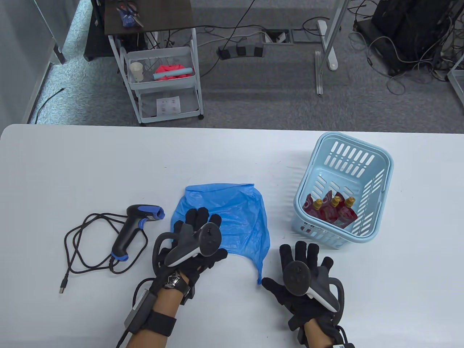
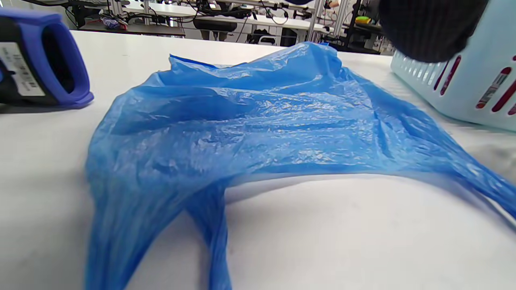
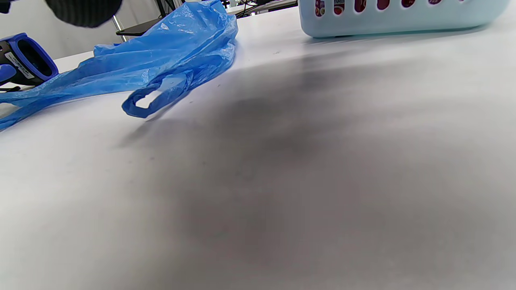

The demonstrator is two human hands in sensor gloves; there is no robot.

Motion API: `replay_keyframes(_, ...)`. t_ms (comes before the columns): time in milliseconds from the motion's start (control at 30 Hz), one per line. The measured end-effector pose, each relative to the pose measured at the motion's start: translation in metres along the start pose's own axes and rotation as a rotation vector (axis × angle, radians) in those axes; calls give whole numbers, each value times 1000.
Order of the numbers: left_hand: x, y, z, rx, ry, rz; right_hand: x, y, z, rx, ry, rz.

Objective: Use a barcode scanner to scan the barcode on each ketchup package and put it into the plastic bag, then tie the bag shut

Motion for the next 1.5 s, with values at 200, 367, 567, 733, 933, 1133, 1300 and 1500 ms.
replay_keyframes(200, -1, -26, 10, -8, -69, -47, 0, 0, 0, -4, -12, -3)
replay_keyframes(367, -10, -42, 15, 11, -125, -128, -1, 0, 0, -8, -21, 1)
replay_keyframes(567, -30, -55, 16, 29, -146, -203, -2, 0, 0, -16, -30, -3)
replay_keyframes(733, -46, -62, 17, 33, -159, -254, -2, 0, 0, -20, -36, -3)
replay_keyframes(933, -65, -69, 17, 40, -179, -295, -3, 1, -1, -24, -47, -1)
replay_keyframes(1133, -63, -74, 16, 43, -167, -248, -3, 1, -1, -24, -53, -4)
replay_keyframes(1300, -62, -82, 11, 67, -115, -223, -4, 1, -1, -27, -57, -8)
replay_keyframes(1500, -60, -94, 6, 92, -83, -194, -4, 1, -1, -30, -63, -5)
Point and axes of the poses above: the tracker on the back of each hand, its own z axis roughly to the thumb side, its own y axis roughly from the fingertips to the wrist, x = y × z, the point moved 3 cm from there along -y, roughly from the wrist to the fingertips, and after that the axes turned 12 degrees about z, right-handed, at the moved point
